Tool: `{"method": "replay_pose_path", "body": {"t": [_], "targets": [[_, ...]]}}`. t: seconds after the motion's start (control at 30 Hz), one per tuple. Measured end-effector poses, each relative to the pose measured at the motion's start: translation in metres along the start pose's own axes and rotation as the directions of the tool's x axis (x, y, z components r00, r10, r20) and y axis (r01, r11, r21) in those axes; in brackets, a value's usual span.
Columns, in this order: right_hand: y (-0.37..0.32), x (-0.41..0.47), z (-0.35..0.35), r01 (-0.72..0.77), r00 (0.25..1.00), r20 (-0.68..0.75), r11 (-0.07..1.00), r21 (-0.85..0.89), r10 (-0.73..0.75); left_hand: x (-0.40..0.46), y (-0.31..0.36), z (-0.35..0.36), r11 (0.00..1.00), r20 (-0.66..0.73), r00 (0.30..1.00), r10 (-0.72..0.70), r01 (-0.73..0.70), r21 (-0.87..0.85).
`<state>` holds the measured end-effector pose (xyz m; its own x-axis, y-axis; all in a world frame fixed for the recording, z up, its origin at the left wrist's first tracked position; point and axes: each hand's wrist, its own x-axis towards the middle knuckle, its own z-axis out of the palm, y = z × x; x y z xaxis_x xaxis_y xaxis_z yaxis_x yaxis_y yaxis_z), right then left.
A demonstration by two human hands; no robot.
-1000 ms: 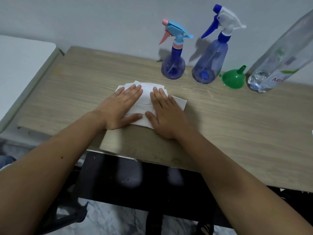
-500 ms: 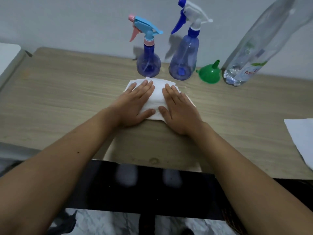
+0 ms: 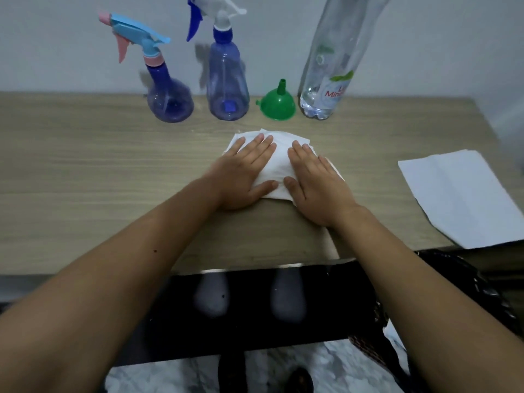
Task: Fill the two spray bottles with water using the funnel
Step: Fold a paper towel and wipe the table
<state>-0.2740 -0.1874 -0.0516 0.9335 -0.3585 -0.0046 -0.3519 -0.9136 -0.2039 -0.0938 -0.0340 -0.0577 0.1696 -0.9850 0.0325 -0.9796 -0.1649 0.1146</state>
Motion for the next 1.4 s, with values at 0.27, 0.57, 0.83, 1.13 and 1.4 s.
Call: {"method": "replay_pose_path", "body": {"t": [0.27,0.57,0.83,1.13,1.4], "targets": [[0.046,-0.051,-0.011,-0.036,0.999,-0.018,0.999,0.016,0.036,0.025,0.061,0.010,0.999,-0.007,0.999,0.048,-0.048,0.004],[0.074,-0.104,-0.016,-0.017,1.000,-0.024,0.998,0.064,0.019,0.020,0.118,0.021,0.997,-0.031,1.000,0.002,-0.004,-0.077],[0.085,-0.143,-0.016,0.033,0.998,-0.051,0.983,0.180,-0.024,0.003,0.158,0.020,0.956,-0.099,0.992,-0.081,0.049,-0.289],[0.085,-0.183,-0.017,0.059,0.949,-0.314,0.961,0.272,0.030,-0.029,0.204,0.022,0.852,-0.237,0.901,-0.363,0.218,-0.476],[0.086,-0.213,-0.020,0.037,0.929,-0.354,0.924,0.381,0.108,-0.041,0.240,0.041,0.797,-0.334,0.862,-0.382,0.124,-0.592]]}}
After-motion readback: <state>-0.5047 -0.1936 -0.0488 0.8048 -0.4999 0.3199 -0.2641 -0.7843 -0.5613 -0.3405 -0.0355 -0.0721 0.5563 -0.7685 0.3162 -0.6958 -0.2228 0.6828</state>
